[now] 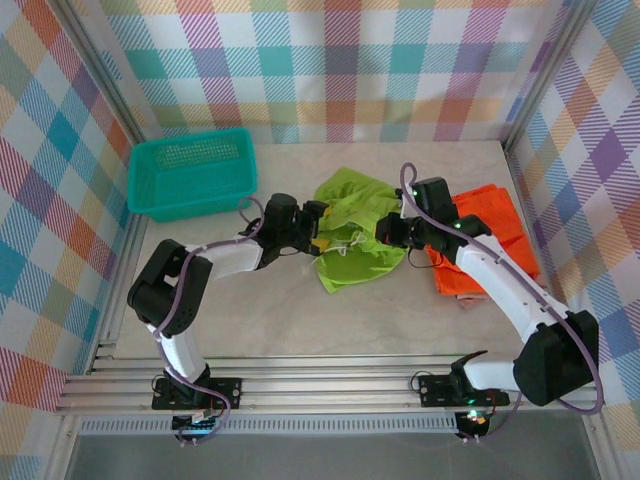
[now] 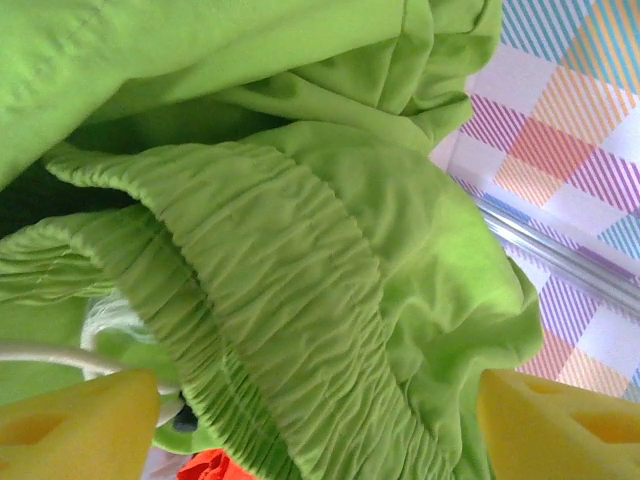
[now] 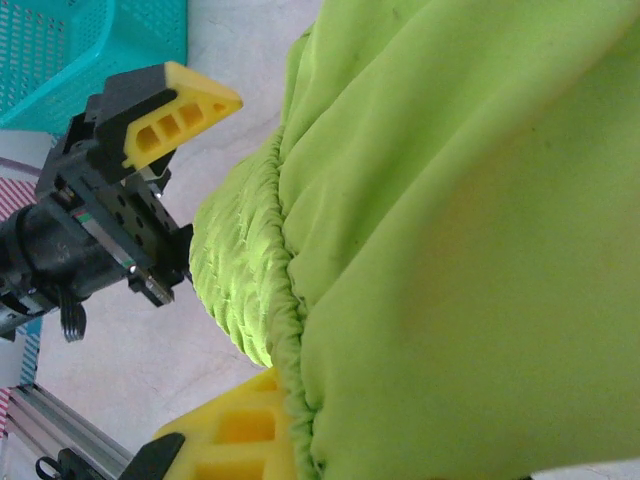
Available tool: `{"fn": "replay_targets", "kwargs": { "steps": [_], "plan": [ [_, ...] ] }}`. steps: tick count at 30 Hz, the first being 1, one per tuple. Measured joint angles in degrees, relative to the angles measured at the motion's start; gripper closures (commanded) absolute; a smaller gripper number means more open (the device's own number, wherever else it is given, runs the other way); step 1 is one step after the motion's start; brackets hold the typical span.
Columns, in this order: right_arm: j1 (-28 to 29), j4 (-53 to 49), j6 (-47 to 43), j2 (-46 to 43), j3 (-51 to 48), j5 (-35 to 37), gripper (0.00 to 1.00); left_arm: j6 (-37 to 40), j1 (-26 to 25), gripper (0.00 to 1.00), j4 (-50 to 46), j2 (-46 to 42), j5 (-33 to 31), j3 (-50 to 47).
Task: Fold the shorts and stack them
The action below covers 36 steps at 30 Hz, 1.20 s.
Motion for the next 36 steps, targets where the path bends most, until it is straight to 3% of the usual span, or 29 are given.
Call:
{"fn": "replay_targets", "kwargs": {
  "steps": [4,7,14,19,25,31,36],
  "plan": [
    [0.00,0.00,0.00,-1.16,-0.52,-0.02,1.00,-0.11,0.00,0.34,-0.26,2.75,0.02,0.76],
    [0.00,0.00,-0.04,-2.25,-0.55,-0.37,1.00,1.29,0.07,0.48,-2.82,4.07,-0.22,2.03],
    [0.00,0.07,-0.66,-5.05,-1.92,-3.21,1.00,7.43,1.64,1.00,-9.35,5.38,-2.19,9.33],
    [0.11,0.50,-1.68,-5.51,-3.34,-6.64,1.00,16.20,4.09,1.00,-19.87,4.76,-5.25,18.34],
    [3.08,4.63,-1.07,-5.53,-4.13,-10.36,1.00,34.10,4.92,1.00,-39.43,-1.18,-15.28,36.17],
    [13.99,15.61,4.26,-4.66,-3.04,-9.97,1.00,51.63,4.96,1.00,-53.64,-7.39,-25.09,50.60],
    [26.27,23.17,9.07,3.26,5.14,-6.82,1.00,63.04,5.33,1.00,-61.22,-9.88,-33.92,56.35]
  ]
}}
